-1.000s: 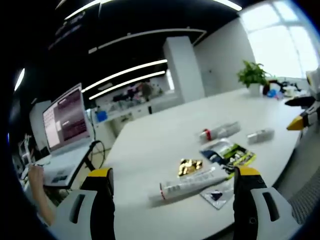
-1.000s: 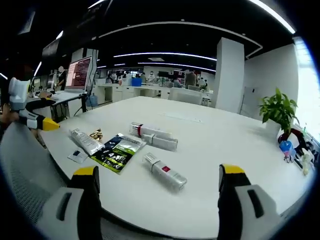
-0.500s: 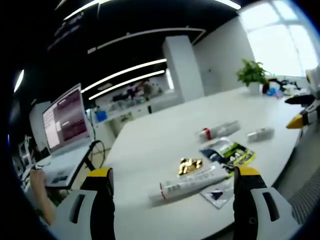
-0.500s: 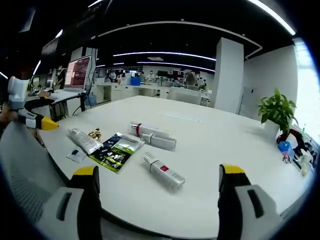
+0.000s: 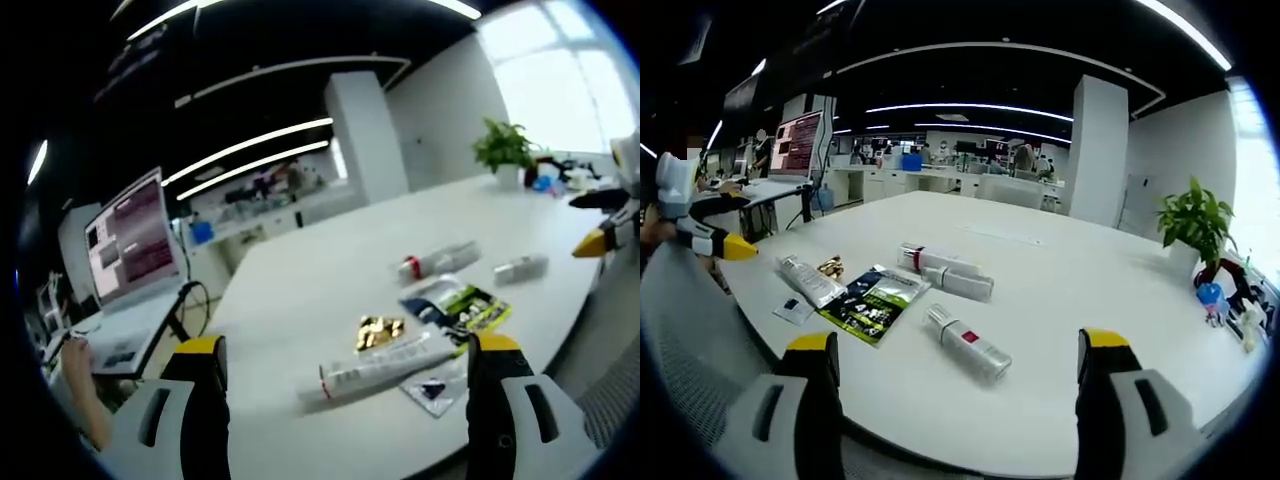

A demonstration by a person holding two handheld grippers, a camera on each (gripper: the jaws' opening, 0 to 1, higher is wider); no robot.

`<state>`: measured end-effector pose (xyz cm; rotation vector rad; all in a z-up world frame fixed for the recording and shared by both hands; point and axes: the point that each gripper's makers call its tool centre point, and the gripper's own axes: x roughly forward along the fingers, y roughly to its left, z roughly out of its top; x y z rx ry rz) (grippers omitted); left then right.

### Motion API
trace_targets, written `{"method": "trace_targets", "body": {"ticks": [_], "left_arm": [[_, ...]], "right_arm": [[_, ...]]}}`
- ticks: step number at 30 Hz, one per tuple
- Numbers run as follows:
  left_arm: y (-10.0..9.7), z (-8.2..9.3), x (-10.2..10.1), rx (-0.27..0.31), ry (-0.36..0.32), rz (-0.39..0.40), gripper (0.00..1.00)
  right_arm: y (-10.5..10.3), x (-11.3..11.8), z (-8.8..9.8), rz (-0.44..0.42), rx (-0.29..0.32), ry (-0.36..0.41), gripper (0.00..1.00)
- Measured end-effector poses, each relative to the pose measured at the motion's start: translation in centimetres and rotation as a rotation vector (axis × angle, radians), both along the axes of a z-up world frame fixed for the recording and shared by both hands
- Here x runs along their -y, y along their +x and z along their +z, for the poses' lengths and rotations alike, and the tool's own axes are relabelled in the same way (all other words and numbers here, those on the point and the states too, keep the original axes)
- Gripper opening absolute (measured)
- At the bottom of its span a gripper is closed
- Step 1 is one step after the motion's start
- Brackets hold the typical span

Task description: Arrange the skincare products in the storage area until every visible bottle or jar stands upright without overlapping.

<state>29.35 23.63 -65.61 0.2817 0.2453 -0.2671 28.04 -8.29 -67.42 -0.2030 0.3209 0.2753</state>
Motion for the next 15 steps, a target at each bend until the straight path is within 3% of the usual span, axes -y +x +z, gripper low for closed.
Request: {"method": "trace_targets", "body": {"ticks": [15], "left_arm": [[-0.03,-0.18,0.11,-0.011,-0.002,-0.006,0.97]], "right_arm": [[-0.02,-0.08,-0.04,0.006,0.000,-0.004,0.99]]}}
